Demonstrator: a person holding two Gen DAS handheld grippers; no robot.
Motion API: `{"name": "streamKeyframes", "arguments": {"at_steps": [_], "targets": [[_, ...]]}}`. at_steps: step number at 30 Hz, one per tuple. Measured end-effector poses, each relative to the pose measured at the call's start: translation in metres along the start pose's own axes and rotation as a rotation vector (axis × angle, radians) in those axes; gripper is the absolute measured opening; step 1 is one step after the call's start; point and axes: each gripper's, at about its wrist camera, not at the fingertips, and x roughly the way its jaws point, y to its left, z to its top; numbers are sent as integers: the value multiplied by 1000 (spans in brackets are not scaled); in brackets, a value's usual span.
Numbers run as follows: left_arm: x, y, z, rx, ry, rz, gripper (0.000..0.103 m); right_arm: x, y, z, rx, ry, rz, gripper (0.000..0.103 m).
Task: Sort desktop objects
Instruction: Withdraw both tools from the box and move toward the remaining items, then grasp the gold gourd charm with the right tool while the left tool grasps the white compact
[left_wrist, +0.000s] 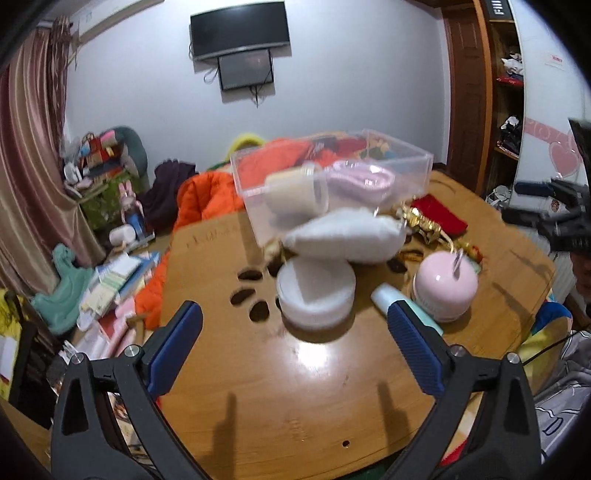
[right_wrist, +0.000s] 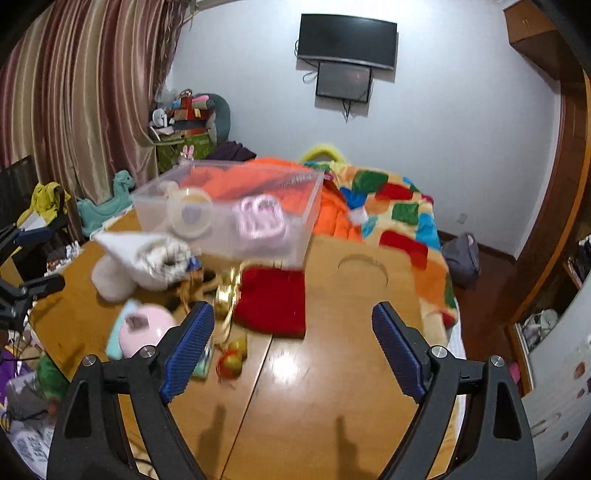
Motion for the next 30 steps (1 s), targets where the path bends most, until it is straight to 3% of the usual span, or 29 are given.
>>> {"name": "streamKeyframes", "arguments": {"at_steps": [5, 12, 27, 30], "targets": [[19, -1, -6, -12, 26, -16, 101, 20, 10, -28, -18, 68, 53, 80], [40, -4, 1, -25, 44, -34, 101, 49, 9, -30, 34, 144, 159, 49], [76, 2, 15, -101, 150, -85, 101, 64, 20, -33, -28, 175, 189, 19], [80, 5, 17, -123, 170, -90, 99, 63, 21, -34, -41, 170, 183, 18]]}}
